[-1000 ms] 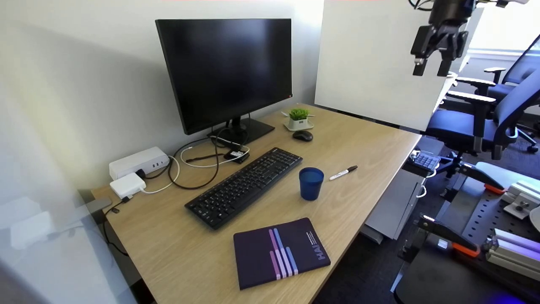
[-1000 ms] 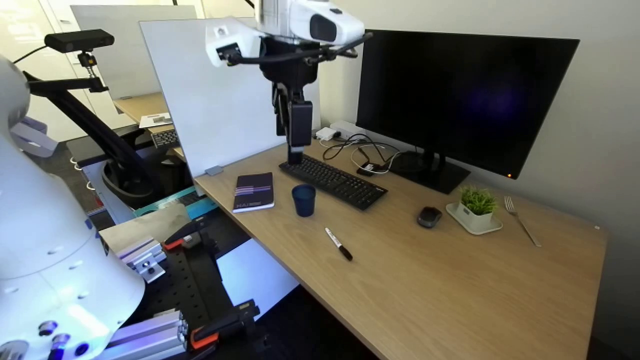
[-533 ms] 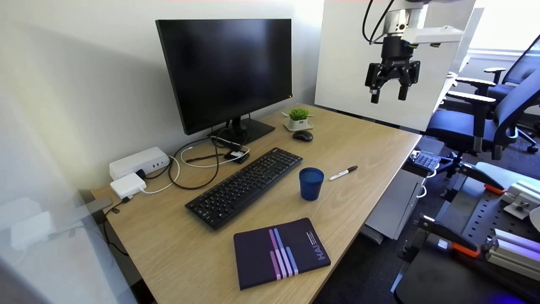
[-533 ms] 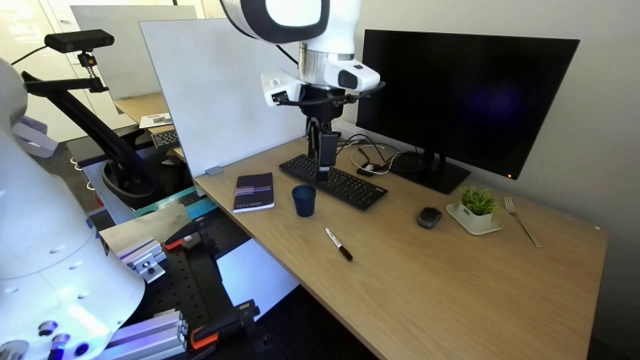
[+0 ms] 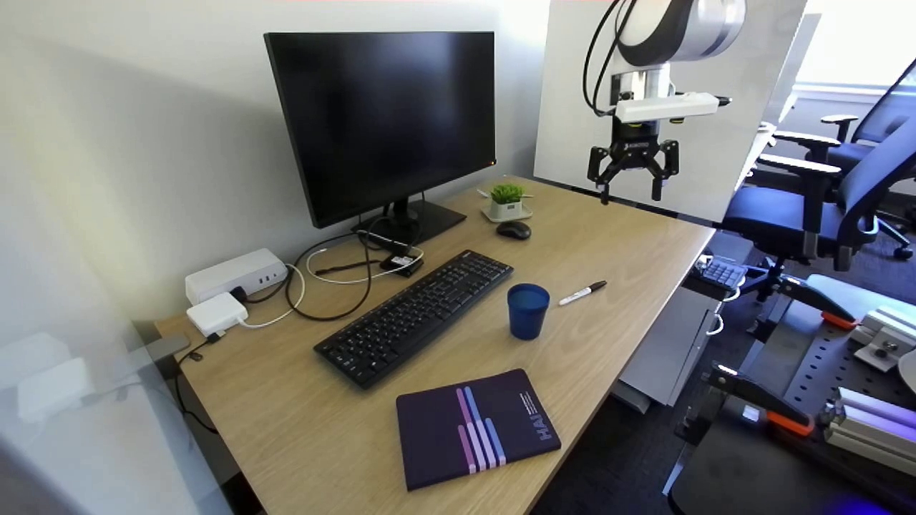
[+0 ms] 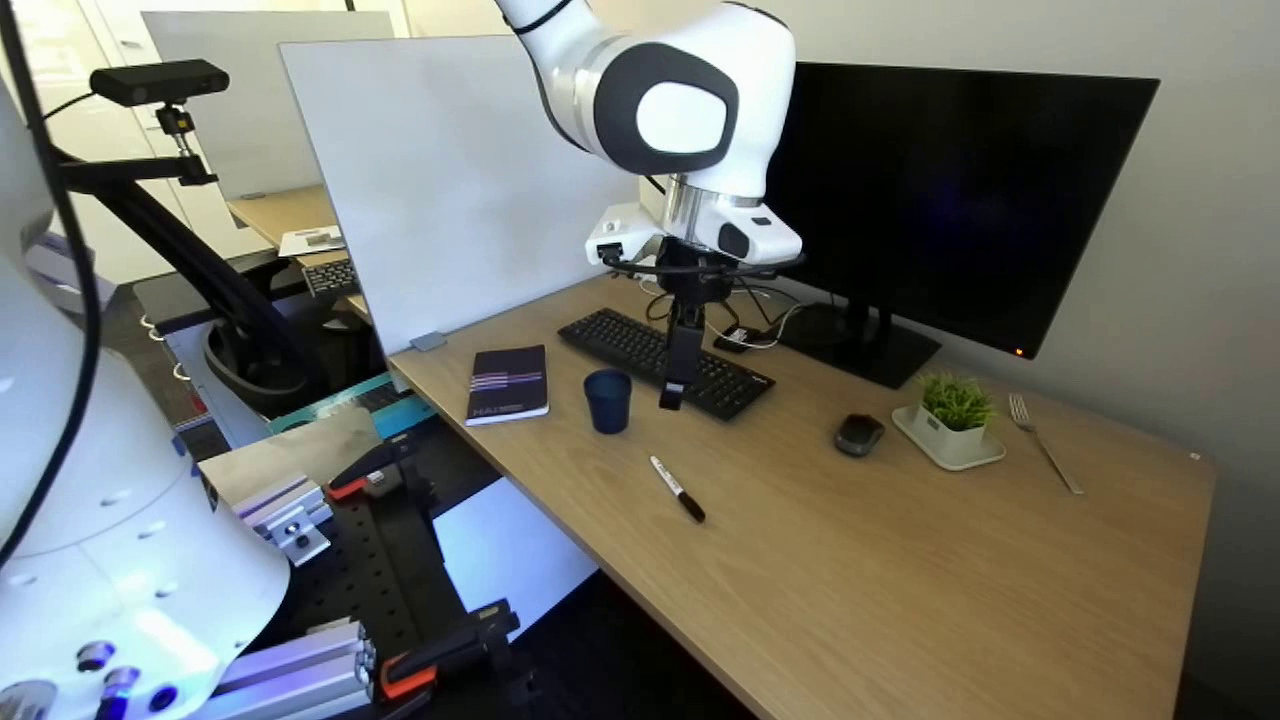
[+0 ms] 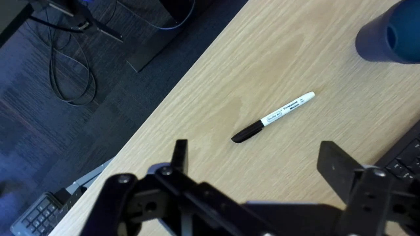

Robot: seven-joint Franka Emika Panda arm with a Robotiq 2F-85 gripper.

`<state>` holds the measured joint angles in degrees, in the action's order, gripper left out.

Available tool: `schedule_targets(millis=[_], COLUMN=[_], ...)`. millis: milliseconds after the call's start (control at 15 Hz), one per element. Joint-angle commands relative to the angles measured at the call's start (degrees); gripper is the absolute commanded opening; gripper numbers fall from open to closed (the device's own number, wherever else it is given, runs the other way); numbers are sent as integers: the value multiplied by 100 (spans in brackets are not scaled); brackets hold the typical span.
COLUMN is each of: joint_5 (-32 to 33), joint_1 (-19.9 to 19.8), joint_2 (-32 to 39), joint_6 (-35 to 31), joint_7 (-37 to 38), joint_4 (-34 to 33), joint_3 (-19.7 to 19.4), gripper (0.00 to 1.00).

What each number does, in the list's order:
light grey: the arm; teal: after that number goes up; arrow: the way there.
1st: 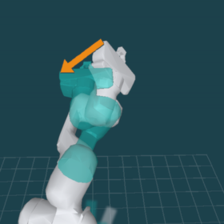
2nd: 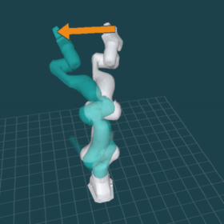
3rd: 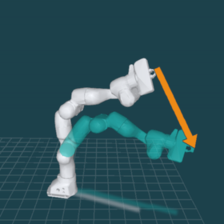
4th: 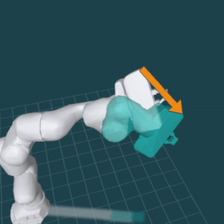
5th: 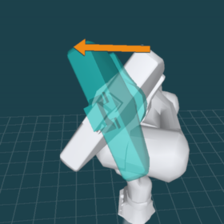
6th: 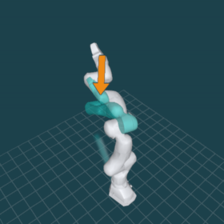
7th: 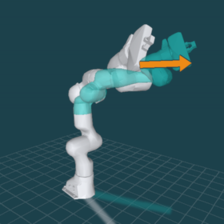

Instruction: Put the marker in the cup then move the cup to the right

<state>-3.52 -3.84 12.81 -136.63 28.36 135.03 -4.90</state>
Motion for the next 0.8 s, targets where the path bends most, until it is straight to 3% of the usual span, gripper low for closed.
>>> schedule_targets(millis=[0,733], joint_5=[-285,-247], joint_1=[193,229], joint_2=[201,425], joint_6=[92,-30], joint_7=[450,429], joint_4=[-137,-169], joint_3=[-39,-105], gripper=[100,100])
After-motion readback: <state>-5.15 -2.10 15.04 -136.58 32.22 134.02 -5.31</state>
